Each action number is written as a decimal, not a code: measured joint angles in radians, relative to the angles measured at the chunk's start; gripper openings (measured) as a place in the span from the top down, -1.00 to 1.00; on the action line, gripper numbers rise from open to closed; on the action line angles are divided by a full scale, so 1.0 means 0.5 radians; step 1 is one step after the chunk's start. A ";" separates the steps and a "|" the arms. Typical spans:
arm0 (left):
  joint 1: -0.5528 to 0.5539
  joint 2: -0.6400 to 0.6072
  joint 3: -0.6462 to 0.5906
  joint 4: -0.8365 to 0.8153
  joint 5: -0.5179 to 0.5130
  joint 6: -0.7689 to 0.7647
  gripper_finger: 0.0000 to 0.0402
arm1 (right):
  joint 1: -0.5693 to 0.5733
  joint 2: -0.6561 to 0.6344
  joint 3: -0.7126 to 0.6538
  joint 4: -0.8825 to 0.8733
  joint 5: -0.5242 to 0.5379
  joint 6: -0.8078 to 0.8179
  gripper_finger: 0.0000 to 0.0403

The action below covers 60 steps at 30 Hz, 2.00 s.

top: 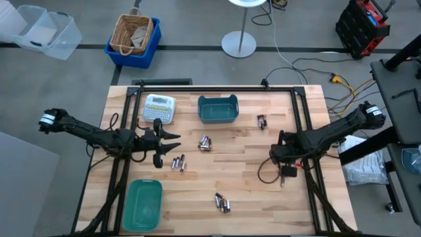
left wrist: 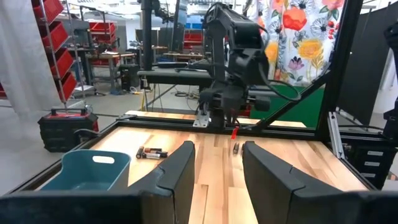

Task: Sort batteries
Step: Put the brown battery into the green bin

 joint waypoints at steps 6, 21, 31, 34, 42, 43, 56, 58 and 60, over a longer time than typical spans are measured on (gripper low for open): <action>0.000 0.000 0.000 0.000 -0.001 0.001 0.42 | 0.148 0.001 -0.051 0.077 0.022 0.112 0.94; 0.000 -0.001 0.008 0.003 -0.002 0.052 0.42 | 0.165 0.002 -0.153 0.158 0.024 0.149 0.94; 0.000 -0.001 0.008 0.003 -0.002 0.052 0.42 | 0.165 0.002 -0.165 0.261 0.024 0.168 0.94; 0.000 0.000 0.008 0.002 -0.002 0.052 0.42 | 0.165 0.002 -0.179 0.271 0.024 0.187 0.94; 0.001 -0.001 0.008 0.002 -0.002 0.052 0.42 | 0.165 0.002 -0.271 0.383 0.025 0.200 0.71; 0.001 -0.001 0.008 0.002 -0.002 0.052 0.42 | 0.165 0.002 -0.274 0.386 0.037 0.199 0.65; 0.001 -0.001 0.008 0.002 -0.034 0.052 0.42 | 0.165 0.002 -0.348 0.491 0.076 0.157 0.05; 0.001 -0.001 0.008 0.002 -0.034 0.052 0.42 | 0.165 0.002 -0.363 0.500 0.076 0.176 0.04; 0.001 -0.001 0.008 0.002 -0.034 0.052 0.42 | 0.165 0.002 -0.376 0.506 0.076 0.186 0.04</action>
